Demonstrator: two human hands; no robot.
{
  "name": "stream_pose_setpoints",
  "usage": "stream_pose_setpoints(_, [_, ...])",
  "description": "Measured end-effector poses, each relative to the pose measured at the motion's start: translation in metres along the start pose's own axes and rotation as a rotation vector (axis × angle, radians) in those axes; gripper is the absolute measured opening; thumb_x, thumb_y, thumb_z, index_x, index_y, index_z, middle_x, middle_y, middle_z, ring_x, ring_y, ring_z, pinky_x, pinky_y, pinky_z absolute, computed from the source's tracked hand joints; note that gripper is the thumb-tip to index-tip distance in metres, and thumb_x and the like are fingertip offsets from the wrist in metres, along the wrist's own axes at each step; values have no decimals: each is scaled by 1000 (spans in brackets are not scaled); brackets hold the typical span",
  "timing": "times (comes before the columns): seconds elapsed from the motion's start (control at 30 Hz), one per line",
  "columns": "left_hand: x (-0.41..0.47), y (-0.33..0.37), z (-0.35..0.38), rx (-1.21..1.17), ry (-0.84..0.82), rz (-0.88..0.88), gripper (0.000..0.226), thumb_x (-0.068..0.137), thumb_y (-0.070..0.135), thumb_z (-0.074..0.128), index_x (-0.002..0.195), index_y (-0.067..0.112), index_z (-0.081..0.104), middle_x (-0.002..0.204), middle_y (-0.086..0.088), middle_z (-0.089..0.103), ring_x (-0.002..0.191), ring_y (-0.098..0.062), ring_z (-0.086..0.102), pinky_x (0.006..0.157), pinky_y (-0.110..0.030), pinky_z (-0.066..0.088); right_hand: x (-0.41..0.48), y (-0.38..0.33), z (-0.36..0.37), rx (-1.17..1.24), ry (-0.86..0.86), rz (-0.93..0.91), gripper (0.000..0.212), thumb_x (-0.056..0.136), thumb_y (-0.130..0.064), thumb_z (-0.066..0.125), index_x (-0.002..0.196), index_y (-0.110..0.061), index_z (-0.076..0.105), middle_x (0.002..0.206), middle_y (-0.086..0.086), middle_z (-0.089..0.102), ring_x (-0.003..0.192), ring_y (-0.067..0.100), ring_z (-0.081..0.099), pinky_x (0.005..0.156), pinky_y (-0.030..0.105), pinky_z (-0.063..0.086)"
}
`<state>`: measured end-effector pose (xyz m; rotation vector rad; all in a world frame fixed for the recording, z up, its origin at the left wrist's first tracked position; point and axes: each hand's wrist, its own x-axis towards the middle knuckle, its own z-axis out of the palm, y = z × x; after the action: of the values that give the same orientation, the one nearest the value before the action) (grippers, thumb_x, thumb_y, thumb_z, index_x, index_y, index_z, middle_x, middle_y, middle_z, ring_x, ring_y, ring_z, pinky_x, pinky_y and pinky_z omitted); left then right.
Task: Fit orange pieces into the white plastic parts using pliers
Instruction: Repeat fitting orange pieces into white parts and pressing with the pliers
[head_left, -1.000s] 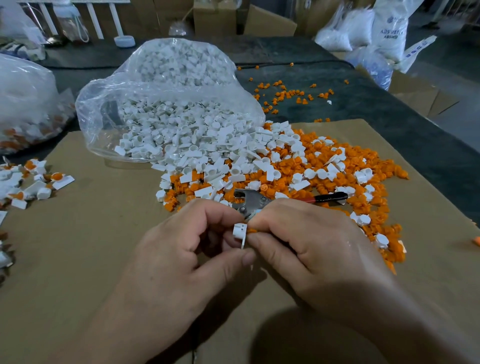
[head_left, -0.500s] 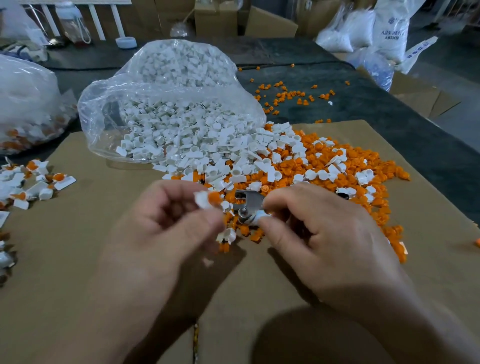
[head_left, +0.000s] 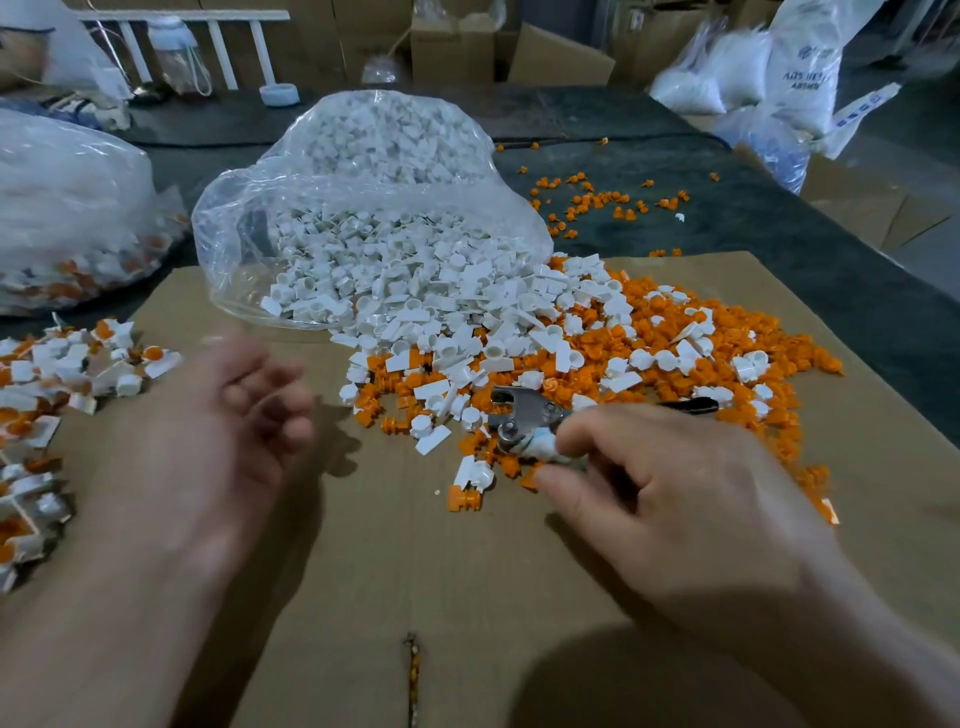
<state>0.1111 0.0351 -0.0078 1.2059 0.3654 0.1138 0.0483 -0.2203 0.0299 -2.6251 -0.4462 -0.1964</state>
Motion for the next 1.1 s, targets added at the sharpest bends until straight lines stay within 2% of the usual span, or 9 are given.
stream_pose_setpoints(0.07, [-9,-4,10,446,81,243,3,95,33,65,94,34,68,76,6,69,56,-4,63,49,-22,46,0,-9,8,4,-94,-57,31,91,-62,36,106,-39,49,77,-24,42,71,-3,44,61,19,34])
stream_pose_setpoints(0.13, [-23,-15,16,875,-59,537,17,93,35,66,104,47,62,86,13,65,76,0,61,64,-26,45,-1,-15,16,-4,-226,-62,34,93,-60,37,122,-45,26,99,-23,43,84,-2,42,74,24,41])
stream_pose_setpoints(0.23, [-24,-26,21,1209,-200,571,48,89,36,66,135,39,55,101,5,57,93,-14,55,77,-33,43,1,-20,27,-71,-317,-46,52,94,-59,38,126,-45,0,124,-11,44,97,11,48,82,33,47])
stream_pose_setpoints(0.3, [-24,-31,23,1312,-212,602,53,88,34,66,139,29,56,109,0,49,92,-24,56,79,-34,43,3,-19,37,-137,-262,-61,63,94,-60,38,132,-42,-9,123,-5,45,89,16,49,71,34,46])
stream_pose_setpoints(0.4, [-29,-33,29,1387,-206,702,39,91,37,60,125,19,64,108,-7,52,87,-30,61,73,-39,52,7,-22,52,-231,-158,-105,62,93,-60,38,138,-39,0,103,-1,47,67,17,36,49,29,29])
stream_pose_setpoints(0.5, [-31,-34,31,1420,-234,712,32,88,36,64,112,15,70,107,-9,58,87,-31,62,69,-44,55,11,-23,54,-291,-150,-108,45,96,-57,35,134,-36,24,88,-5,34,65,17,34,47,26,18])
stream_pose_setpoints(0.63, [-31,-34,29,1425,-286,757,24,79,18,79,102,16,73,97,-5,59,81,-29,59,64,-38,51,12,-22,49,-278,-147,-127,30,100,-49,34,124,-31,35,96,-3,40,72,17,42,54,29,34])
stream_pose_setpoints(0.93, [-47,-31,28,1269,-297,730,17,90,38,60,99,29,72,93,17,45,84,-6,49,68,-12,34,12,-22,40,-171,-224,-38,25,101,-37,37,124,-29,32,100,-5,35,85,13,39,70,27,34])
stream_pose_setpoints(1.1, [-52,-32,32,1292,-442,696,43,85,51,38,104,30,71,94,12,50,89,-10,51,71,-33,48,11,-19,31,-29,-209,18,15,102,-34,36,117,-32,35,105,-8,45,88,9,44,73,23,37])
